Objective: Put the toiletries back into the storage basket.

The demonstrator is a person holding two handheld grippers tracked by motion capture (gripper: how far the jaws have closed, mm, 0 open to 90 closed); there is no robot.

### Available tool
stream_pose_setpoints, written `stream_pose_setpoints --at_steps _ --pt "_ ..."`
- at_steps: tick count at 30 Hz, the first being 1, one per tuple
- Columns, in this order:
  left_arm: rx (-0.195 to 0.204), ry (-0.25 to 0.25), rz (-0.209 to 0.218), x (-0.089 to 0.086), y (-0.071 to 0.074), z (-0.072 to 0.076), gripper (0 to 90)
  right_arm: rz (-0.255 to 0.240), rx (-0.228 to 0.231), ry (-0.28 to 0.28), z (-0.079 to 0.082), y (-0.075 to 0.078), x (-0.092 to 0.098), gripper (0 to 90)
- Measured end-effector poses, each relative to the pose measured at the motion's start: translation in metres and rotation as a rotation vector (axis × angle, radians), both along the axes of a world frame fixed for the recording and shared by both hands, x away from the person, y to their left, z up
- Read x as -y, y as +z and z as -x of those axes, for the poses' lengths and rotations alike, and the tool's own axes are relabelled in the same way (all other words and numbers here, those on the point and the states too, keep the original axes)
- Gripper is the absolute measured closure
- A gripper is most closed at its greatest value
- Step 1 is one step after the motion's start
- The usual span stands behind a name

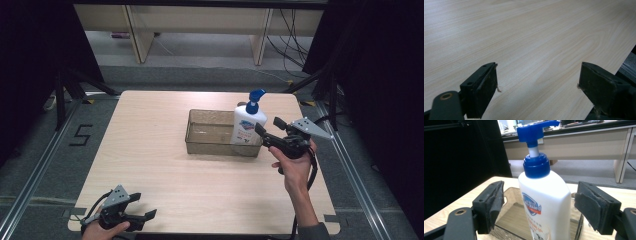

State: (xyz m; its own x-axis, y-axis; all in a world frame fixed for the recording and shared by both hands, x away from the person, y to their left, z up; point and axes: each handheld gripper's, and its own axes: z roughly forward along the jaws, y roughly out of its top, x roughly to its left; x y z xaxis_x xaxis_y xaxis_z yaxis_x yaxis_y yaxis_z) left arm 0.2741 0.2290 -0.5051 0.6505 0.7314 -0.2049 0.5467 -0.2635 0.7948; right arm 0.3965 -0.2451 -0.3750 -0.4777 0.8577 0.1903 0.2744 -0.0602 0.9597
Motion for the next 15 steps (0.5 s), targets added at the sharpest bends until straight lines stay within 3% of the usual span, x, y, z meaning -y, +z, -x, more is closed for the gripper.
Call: stream_pose_setpoints --at_steps 15 --pt "0.003 -0.004 0.012 0.0007 -0.0021 -0.0007 14.7 -0.006 -0.002 0.018 0.0092 -0.0022 0.0019 23.3"
